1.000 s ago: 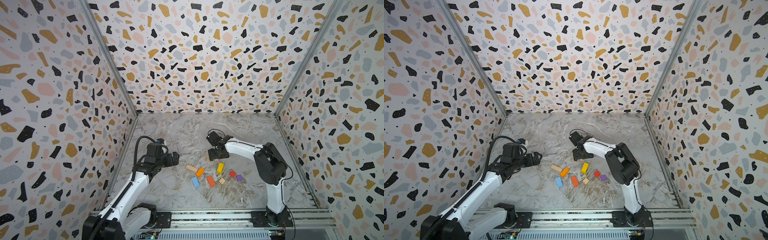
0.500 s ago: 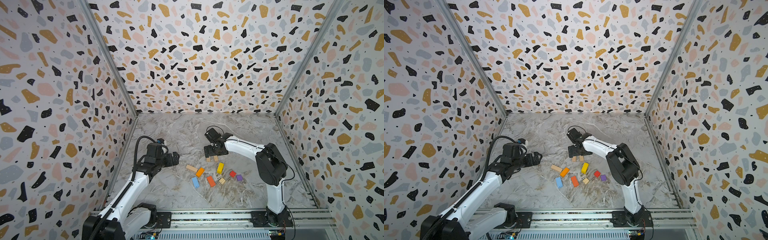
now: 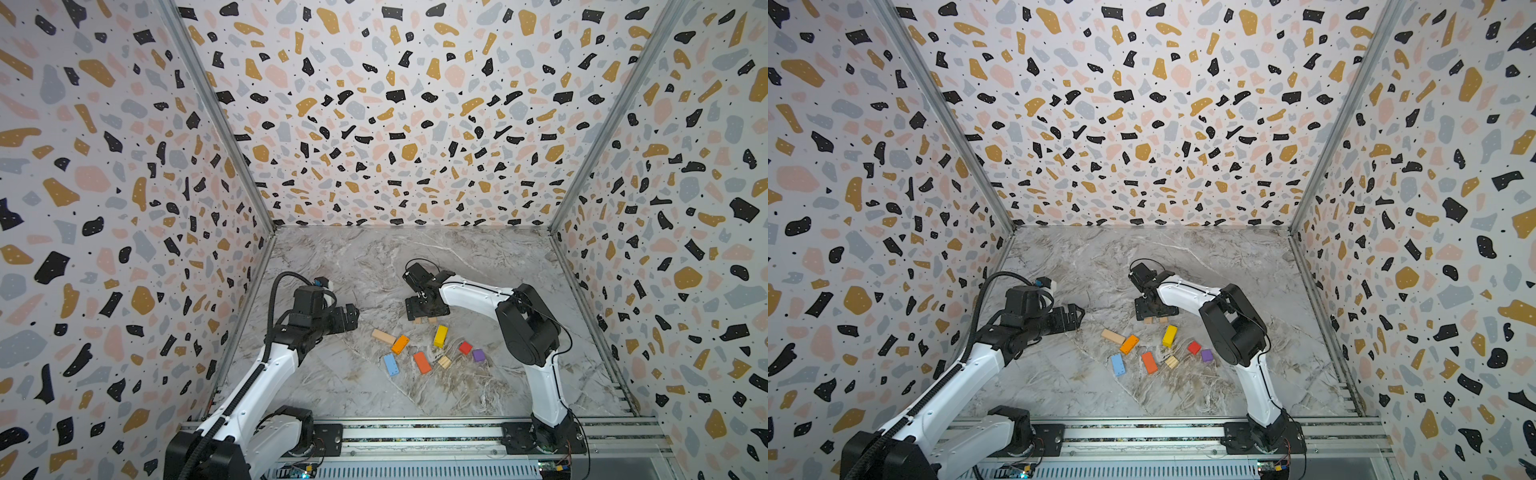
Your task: Build the wood block tower
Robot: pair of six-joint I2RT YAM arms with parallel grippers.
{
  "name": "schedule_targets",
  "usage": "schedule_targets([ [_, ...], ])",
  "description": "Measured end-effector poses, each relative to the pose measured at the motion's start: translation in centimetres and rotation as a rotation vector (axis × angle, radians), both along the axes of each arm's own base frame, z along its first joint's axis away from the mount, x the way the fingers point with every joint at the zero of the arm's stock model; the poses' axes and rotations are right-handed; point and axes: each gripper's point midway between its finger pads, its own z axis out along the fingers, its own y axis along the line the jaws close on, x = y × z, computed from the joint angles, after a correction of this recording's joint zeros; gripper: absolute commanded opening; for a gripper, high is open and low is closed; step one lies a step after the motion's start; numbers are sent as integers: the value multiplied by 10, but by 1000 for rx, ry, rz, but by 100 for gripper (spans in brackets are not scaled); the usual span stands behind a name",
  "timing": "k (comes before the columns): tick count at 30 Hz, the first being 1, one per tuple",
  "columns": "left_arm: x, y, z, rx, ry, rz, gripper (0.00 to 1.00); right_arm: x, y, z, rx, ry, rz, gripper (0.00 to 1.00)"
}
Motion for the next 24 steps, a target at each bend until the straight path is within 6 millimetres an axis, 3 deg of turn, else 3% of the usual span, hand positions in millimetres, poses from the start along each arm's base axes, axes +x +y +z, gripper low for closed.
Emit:
schedule_targets([
  [21,0,0,2,-1,-6,0,100,-1,2,0,4,-3,-11,62],
  [24,0,0,2,-1,-6,0,100,-1,2,0,2,-5,-13,55],
])
